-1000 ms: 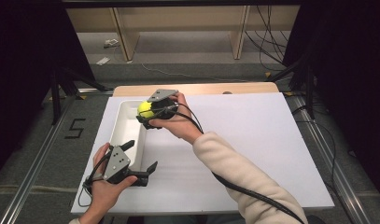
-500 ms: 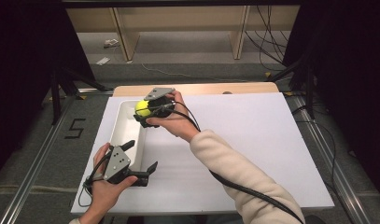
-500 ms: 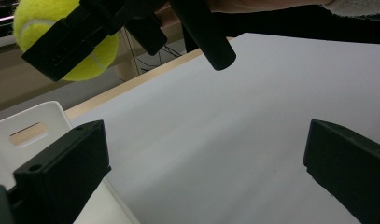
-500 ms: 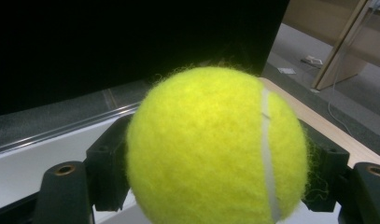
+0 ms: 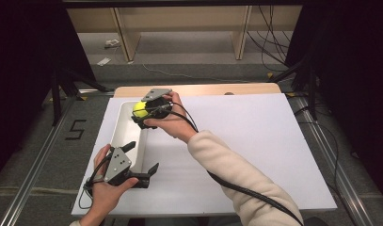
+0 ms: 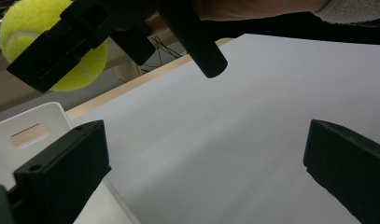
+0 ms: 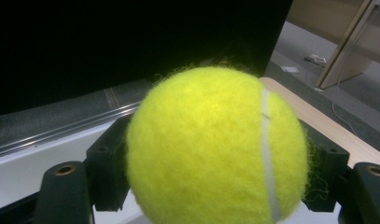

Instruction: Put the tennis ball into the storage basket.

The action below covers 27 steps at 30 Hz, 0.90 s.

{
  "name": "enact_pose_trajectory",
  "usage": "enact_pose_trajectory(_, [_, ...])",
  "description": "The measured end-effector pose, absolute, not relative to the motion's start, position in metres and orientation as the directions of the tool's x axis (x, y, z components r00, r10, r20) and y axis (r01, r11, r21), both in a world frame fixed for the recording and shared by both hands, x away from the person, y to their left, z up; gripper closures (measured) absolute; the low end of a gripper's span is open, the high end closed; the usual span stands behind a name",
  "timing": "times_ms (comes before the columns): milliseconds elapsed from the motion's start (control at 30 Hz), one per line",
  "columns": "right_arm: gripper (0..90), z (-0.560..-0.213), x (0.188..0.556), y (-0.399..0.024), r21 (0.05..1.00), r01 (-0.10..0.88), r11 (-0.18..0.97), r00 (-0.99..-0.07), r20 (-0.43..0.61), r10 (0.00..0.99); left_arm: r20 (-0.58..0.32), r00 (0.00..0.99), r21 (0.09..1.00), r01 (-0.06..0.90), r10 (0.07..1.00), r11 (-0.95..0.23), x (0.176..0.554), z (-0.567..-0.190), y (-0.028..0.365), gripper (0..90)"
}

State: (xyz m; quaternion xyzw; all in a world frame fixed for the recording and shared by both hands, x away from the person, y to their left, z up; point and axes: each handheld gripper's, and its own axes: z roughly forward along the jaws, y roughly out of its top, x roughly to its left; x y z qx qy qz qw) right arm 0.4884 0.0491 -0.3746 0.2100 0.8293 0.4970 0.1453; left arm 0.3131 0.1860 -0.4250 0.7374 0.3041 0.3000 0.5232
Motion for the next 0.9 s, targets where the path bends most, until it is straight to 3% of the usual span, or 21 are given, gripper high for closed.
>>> enact_pose_trajectory(900, [26.8, -0.3759, 0.4922, 0.059, 0.881, 0.207, 0.424, -0.873, -0.029, 0.486, 0.122, 0.636, 0.955, 0.134, 0.762, -0.265, 0.3127, -0.425, 0.1864, 0.0])
